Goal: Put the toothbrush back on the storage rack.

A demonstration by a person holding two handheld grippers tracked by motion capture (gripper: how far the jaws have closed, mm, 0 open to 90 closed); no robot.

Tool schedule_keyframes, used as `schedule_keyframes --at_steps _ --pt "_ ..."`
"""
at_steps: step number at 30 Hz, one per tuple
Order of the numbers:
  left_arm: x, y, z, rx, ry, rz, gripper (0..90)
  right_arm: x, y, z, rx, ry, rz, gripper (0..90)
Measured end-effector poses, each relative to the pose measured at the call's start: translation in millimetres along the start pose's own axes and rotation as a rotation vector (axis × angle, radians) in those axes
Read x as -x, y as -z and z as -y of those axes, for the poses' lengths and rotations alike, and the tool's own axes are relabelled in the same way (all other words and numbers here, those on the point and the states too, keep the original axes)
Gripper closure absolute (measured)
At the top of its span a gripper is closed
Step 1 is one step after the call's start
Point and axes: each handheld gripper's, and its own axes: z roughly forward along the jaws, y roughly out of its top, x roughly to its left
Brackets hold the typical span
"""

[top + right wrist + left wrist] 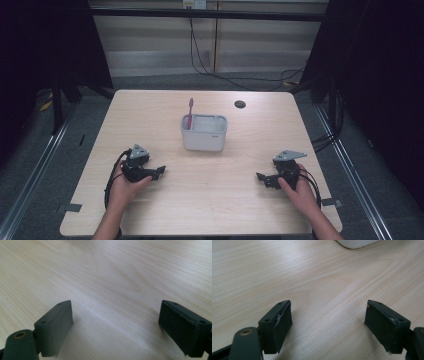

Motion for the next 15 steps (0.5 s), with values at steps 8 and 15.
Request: schedule_keyframes --at_steps 8,15 --pt "2.1 -0.7 -0.5 -0.015 -0.027 -0.007 18.4 0.0 0.0 0.0 0.0 0.001 0.0 11.5" --pt "3.6 -1.5 -0.4 -0.008 -0.018 -0.013 18.3 0.0 0.0 0.0 0.0 0.001 -0.001 11.5"
